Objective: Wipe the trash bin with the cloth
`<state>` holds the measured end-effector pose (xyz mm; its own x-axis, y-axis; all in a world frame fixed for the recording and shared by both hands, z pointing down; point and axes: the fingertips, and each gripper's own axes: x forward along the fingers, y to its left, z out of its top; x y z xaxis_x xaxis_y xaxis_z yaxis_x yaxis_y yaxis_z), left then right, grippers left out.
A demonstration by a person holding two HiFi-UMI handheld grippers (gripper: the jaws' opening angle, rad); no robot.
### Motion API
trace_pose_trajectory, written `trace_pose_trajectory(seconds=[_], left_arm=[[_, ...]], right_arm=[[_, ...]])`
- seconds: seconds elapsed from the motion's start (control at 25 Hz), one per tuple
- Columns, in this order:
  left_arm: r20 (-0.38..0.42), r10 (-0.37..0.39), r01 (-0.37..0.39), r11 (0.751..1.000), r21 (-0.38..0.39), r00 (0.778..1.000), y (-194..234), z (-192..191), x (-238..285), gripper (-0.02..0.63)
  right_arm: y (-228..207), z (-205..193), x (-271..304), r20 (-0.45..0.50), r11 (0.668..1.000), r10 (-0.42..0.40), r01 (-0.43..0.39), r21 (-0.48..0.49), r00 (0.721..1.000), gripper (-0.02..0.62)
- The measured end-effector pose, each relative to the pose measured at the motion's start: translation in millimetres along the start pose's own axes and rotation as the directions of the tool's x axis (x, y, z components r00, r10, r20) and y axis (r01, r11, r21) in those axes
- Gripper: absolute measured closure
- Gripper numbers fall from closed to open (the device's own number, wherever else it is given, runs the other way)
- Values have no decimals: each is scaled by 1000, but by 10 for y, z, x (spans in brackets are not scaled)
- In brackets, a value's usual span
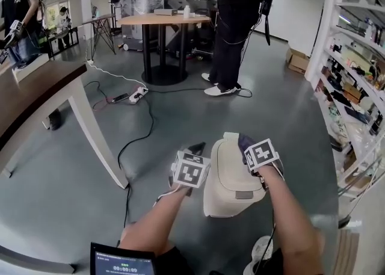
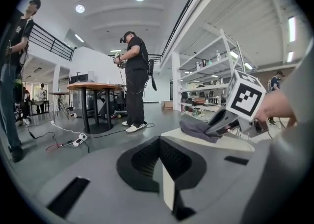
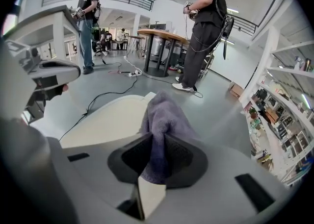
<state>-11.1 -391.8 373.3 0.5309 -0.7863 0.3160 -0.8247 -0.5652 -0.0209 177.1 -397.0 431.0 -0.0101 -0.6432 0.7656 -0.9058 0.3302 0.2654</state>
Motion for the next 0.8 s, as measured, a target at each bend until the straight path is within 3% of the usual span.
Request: trace_pose_trajectory(seconds=[0.36,0.52,0.6,0.8], left_arm=[[-5,8,-8,999,40,1000,-62,-30,-89,606],[-9,-43,42,998,-51,999,-129,-19,-198,606],[-3,-44,43,996,-84,999,-124,-2,-254,606],[-4,-14,14,999,-49,1000,-80,5,-348,606]], right_arm=[[-311,-275,-35,-14,997,-33,34,66,999,526],[-389,-345,-86,-28,996,-61,62,70,998,526],[-383,-329,-187,4,994,-63,62,85,998,526],[40,-116,-535,117,999,7,-11,32,993,526]])
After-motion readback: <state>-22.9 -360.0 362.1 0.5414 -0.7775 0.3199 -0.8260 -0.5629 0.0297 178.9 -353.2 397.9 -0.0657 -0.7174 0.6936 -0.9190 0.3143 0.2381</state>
